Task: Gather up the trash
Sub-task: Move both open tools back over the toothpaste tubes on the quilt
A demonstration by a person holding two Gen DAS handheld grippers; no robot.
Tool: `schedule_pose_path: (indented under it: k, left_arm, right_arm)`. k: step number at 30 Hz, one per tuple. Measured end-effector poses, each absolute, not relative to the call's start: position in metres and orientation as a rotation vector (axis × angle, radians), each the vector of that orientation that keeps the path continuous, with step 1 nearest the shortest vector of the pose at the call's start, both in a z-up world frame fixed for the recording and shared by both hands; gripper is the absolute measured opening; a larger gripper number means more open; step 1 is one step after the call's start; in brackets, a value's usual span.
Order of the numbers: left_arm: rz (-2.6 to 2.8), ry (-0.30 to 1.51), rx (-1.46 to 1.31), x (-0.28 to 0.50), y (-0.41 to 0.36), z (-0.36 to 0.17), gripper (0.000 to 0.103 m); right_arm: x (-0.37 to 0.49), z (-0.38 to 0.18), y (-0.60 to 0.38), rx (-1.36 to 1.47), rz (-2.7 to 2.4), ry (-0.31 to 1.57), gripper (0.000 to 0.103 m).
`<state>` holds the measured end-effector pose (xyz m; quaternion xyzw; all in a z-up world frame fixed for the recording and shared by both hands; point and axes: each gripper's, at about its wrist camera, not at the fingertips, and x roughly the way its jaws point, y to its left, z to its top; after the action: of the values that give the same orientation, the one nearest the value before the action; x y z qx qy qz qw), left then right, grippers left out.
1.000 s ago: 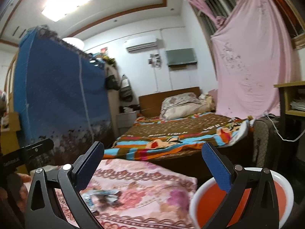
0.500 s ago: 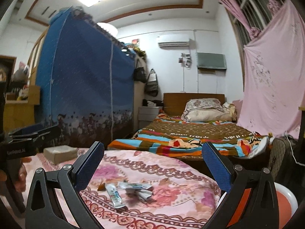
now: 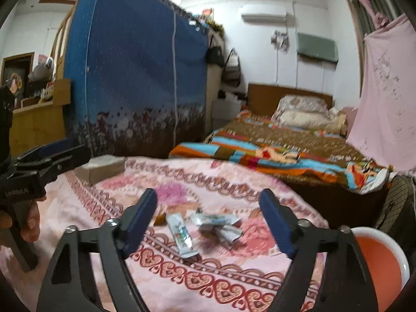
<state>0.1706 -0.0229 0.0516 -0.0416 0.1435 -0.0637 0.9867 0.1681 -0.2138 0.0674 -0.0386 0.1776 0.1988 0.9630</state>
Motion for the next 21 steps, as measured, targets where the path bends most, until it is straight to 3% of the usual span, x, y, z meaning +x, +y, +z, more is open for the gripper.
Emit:
schedule_pose_path:
  k: [5,11,16,21]
  left_arm:
    - [-0.188,0.39,-0.087,0.185,-0.026,0.044,0.074]
    - [-0.248,0.519,-0.113,0.2,-0.029,0.033,0.048]
    - [-0.269,0.599,-0.12,0.208,-0.033,0.023,0.033]
    - [-0.281,0.66,-0.103,0.216,-0.038,0.016,0.026]
  right_arm:
    - [0.177,0.059,-0.207,-0.083,0.446,0.443,0.052]
    - [0.191,0.045,-0.202,-0.082,0.475,0.587,0.037]
    - [0.205,0.034,-0.201,-0.064,0.498,0.689,0.035]
    - [0.211,0.026,-0.195,-0.073,0.508,0.748,0.035]
